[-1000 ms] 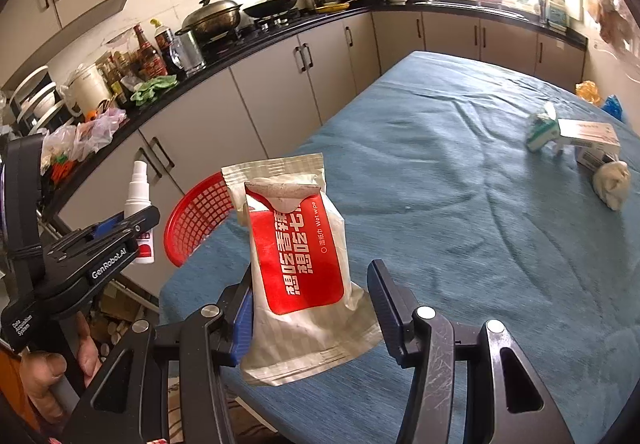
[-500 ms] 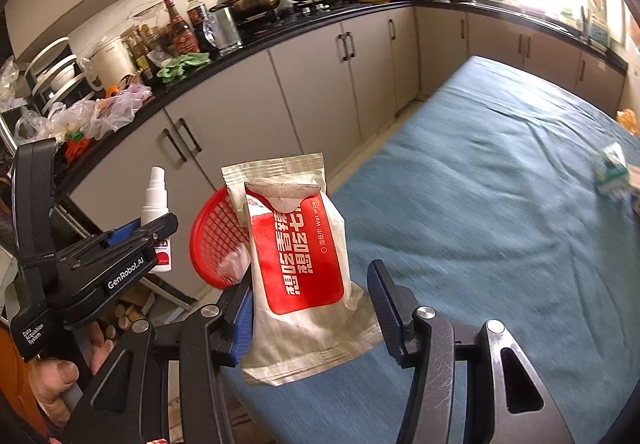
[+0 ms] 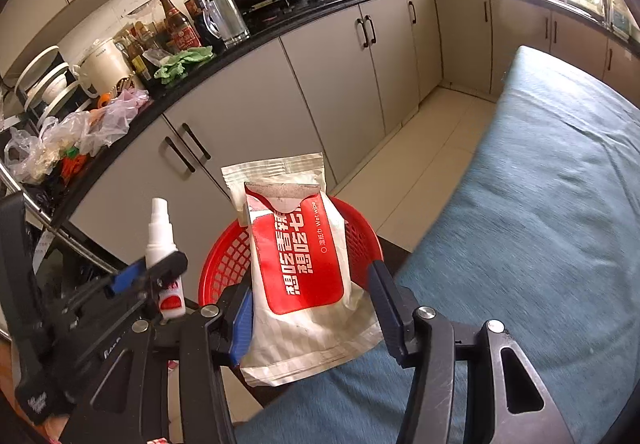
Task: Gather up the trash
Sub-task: 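Open both tools over the red basket to drop both items, then move both open tools back to the remaining trash on the table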
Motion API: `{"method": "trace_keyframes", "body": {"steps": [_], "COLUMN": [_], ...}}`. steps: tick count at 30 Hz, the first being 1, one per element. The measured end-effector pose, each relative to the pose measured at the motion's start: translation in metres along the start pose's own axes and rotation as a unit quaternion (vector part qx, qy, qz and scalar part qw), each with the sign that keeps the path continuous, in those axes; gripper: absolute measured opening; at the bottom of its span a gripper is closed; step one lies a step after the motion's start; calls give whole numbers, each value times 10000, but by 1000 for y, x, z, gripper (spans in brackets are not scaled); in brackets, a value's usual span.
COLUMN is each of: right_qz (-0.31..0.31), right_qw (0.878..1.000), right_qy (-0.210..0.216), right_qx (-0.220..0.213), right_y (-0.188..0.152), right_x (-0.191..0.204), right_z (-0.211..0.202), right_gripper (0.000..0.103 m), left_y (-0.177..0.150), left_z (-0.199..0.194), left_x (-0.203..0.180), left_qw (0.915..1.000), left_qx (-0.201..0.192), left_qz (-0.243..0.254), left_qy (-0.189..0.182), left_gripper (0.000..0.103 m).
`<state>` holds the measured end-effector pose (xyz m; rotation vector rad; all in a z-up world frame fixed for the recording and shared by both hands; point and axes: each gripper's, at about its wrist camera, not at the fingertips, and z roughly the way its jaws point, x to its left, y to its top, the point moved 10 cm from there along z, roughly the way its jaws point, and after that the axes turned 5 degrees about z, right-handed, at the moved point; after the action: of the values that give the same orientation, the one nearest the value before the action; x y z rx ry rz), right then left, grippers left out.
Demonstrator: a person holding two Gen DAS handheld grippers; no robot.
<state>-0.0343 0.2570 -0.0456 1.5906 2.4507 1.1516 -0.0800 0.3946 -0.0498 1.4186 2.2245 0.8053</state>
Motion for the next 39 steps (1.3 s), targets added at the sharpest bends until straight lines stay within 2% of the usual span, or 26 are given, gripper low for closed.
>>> {"method": "trace_keyframes", "body": {"steps": [3, 5, 11, 21, 28, 33, 39], "right_qz": [130, 190, 287, 641, 885, 1181, 1671], "right_qw": [9998, 9995, 9993, 9976, 9946, 9896, 9788], "right_qy": [162, 234, 215, 26, -193, -391, -731], "right_qx": [17, 5, -124, -277, -510, -717, -936], "right_y": [4, 6, 7, -12, -35, -54, -80], "right_x": [1, 1, -10, -56, -99, -144, -214], "right_z": [6, 7, -7, -50, -97, -135, -182], "right_gripper": [61, 65, 70, 72, 75, 78, 80], "left_y": [1, 1, 1, -3, -3, -6, -12], "left_z": [1, -1, -13, -42, -73, -87, -96], "left_x": [0, -2, -8, -37, -73, -115, -195], "left_qw": [10000, 10000, 9993, 9969, 9935, 9909, 9821], "left_qx": [-17, -62, -210, -373, -599, -603, -510], "left_qz": [-10, -2, 192, 573, 906, 1200, 1675], "left_qy": [9, 32, 257, 385, 353, 35, -700], "left_gripper": [35, 49, 63, 65, 73, 76, 76]}}
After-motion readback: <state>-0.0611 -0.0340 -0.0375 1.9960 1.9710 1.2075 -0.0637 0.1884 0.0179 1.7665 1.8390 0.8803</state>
